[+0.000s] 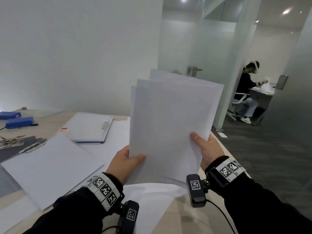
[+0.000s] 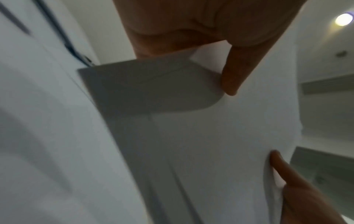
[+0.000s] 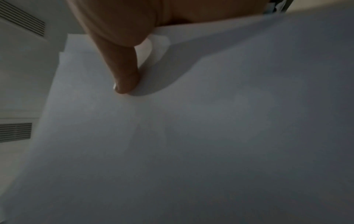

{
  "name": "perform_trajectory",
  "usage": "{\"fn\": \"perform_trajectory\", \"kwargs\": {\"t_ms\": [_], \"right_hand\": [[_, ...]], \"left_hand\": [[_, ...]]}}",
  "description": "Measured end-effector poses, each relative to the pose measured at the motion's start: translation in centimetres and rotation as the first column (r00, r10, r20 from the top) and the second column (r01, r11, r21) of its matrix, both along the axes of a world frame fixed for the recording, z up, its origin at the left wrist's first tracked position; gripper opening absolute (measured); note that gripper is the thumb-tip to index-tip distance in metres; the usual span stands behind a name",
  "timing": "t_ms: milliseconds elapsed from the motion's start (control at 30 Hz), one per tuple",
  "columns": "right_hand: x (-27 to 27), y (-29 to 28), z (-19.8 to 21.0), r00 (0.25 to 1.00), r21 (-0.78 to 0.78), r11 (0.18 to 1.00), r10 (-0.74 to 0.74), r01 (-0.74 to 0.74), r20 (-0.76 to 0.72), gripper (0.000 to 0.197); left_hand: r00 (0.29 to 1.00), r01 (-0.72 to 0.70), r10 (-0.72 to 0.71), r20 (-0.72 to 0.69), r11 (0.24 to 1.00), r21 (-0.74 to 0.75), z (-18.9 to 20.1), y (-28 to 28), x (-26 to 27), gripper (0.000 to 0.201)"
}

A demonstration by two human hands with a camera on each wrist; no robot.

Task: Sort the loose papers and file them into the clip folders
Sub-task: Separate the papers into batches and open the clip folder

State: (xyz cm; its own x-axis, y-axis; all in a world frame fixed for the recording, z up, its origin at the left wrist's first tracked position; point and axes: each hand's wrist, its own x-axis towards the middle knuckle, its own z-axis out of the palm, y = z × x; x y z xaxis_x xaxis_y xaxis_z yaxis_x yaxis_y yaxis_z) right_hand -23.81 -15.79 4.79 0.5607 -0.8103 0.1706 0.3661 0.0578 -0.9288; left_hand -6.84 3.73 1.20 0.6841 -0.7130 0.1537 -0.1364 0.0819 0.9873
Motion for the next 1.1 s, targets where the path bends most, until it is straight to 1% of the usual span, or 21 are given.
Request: {"fn": "perform_trajectory", "kwargs": {"t_ms": [67,100,167,200,267,367,433,567,700,767,833,867,933,1033,1100], "right_hand": [[-0.3,0.5,-0.7,0.998,-0.036,0.998,0.052,-0.053,-0.028,0.063],[-0.5,0.7,-1.3,0.996,-0.058,0.995,0.077,-0.079,-0.038,0.067],[-0.8,1.2,-2.3,0.994,-0.086,0.991,0.102,-0.106,-0.047,0.058],[-0.8,1.4,-2.7,0.994,-0.097,0.990,0.100,-0.105,-0.047,0.060],[-0.8,1.4,-3.1,0.995,-0.133,0.987,0.089,-0.095,-0.053,0.076],[-0.6,1.1,-3.0,0.998,-0.169,0.983,0.069,-0.070,-0.011,0.082],[-0.7,0.9,-2.7,0.998,-0.154,0.987,0.049,-0.045,0.026,0.086],[-0.8,0.8,-2.4,0.998,-0.166,0.985,0.049,-0.044,0.027,0.087],[-0.7,1.3,-2.6,0.996,-0.161,0.984,0.083,-0.078,0.027,0.083],[-0.8,1.2,-2.8,0.997,-0.151,0.986,0.072,-0.066,0.041,0.076],[-0.9,1.1,-2.8,0.997,-0.153,0.986,0.071,-0.064,0.041,0.061],[-1.0,1.1,-2.8,0.997,-0.162,0.985,0.067,-0.061,0.035,0.060],[-0.8,1.3,-2.6,0.998,-0.186,0.980,0.065,-0.063,0.006,0.072],[-0.7,1.6,-2.1,0.998,-0.179,0.982,0.065,-0.066,-0.008,0.069],[-0.7,1.5,-1.9,0.997,-0.161,0.984,0.077,-0.076,-0.005,0.078]], "left_hand": [[0.997,-0.001,-0.003,-0.077,0.999,-0.052,-0.2,0.1,-0.1,0.040],[0.996,0.000,-0.006,-0.091,0.998,-0.061,-0.4,0.1,-0.2,0.042],[0.996,0.014,-0.020,-0.088,0.998,-0.063,-0.9,0.0,-0.5,0.044],[0.996,0.023,-0.029,-0.087,0.997,-0.069,-1.0,-0.1,-0.6,0.044],[0.994,0.031,-0.040,-0.100,0.995,-0.090,-1.0,-0.2,-0.9,0.042],[0.993,0.050,-0.063,-0.102,0.991,-0.124,-0.7,-0.4,-1.1,0.043],[0.992,0.048,-0.065,-0.110,0.988,-0.145,-0.6,-0.4,-1.1,0.044],[0.990,0.062,-0.081,-0.115,0.985,-0.163,-0.3,-0.5,-1.1,0.045],[0.989,0.080,-0.099,-0.108,0.981,-0.174,-0.3,-0.6,-1.6,0.045],[0.990,0.072,-0.093,-0.102,0.978,-0.195,-0.2,-0.4,-1.5,0.046],[0.992,0.070,-0.090,-0.087,0.975,-0.210,-0.2,-0.3,-1.3,0.046],[0.993,0.074,-0.093,-0.079,0.975,-0.210,0.0,-0.3,-1.3,0.046],[0.993,0.088,-0.102,-0.065,0.977,-0.194,0.1,-0.6,-1.4,0.047],[0.992,0.105,-0.115,-0.049,0.978,-0.181,0.3,-0.9,-1.7,0.046],[0.989,0.121,-0.133,-0.059,0.976,-0.180,0.5,-1.0,-1.6,0.046]]}}
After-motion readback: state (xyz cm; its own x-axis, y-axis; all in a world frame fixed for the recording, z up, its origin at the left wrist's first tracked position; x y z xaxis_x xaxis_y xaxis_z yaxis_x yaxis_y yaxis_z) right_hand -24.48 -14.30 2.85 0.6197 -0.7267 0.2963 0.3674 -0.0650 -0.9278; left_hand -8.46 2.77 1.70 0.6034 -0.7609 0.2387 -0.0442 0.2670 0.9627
